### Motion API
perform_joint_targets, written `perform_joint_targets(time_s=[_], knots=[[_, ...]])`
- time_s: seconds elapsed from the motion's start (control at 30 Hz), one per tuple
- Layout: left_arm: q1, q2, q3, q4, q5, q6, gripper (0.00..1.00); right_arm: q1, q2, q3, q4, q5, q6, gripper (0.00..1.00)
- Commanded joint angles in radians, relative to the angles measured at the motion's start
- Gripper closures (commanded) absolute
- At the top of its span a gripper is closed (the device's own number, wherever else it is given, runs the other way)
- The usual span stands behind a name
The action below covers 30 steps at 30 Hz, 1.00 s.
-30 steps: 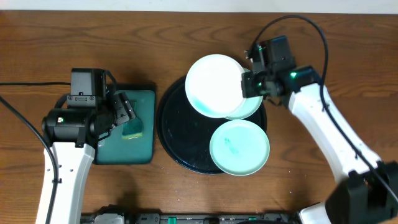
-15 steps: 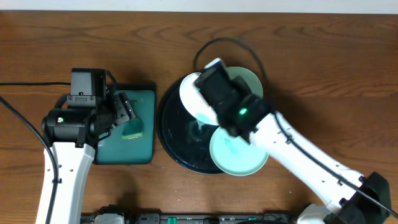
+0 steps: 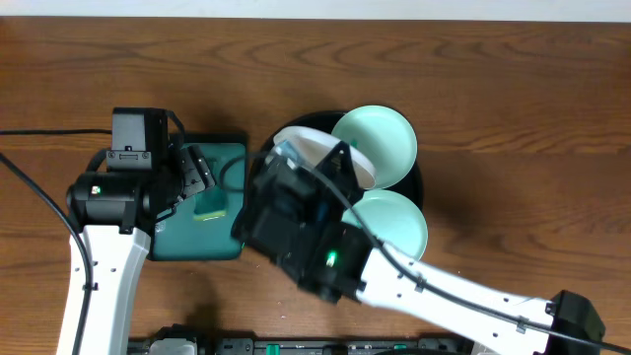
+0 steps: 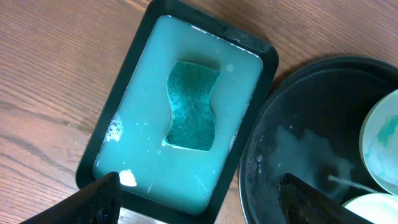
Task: Clean dirty plates on tray and stack at the side
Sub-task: 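Grasp the white plate rim with the right gripper and lift it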
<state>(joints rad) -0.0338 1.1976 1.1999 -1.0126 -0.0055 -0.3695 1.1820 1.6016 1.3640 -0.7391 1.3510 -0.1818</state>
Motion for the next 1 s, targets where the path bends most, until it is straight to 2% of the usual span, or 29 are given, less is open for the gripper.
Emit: perform_joint_targets(time_s=[0.0, 0.6, 0.73, 0.83, 0.93, 0.97], knots=[[0.0, -0.003, 0.008, 0.004, -0.003, -0.008, 0.19, 0.061, -0.013, 0.003, 0.002, 0.217, -0.055, 0.99], [0.0, -0.003, 0.008, 0.004, -0.003, -0.008, 0.19, 0.116, -0.013, 0.003, 0.002, 0.231, -0.07, 0.99], [0.0, -0.003, 0.008, 0.004, -0.003, -0.008, 0.19, 0.081, -0.012, 0.002, -0.001, 0.063, -0.056, 0.99], [0.0, -0.003, 0.008, -0.002, -0.003, -0.008, 0.19, 0.111, -0.013, 0.003, 0.003, 0.174, -0.054, 0.99], [0.0, -0.003, 0.008, 0.001, -0.003, -0.008, 0.19, 0.071, -0.012, 0.002, -0.006, -0.005, -0.006, 0.99], [0.0, -0.003, 0.008, 0.002, -0.003, -0.008, 0.19, 0.069, -0.012, 0.002, -0.019, 0.018, 0.011, 0.99]])
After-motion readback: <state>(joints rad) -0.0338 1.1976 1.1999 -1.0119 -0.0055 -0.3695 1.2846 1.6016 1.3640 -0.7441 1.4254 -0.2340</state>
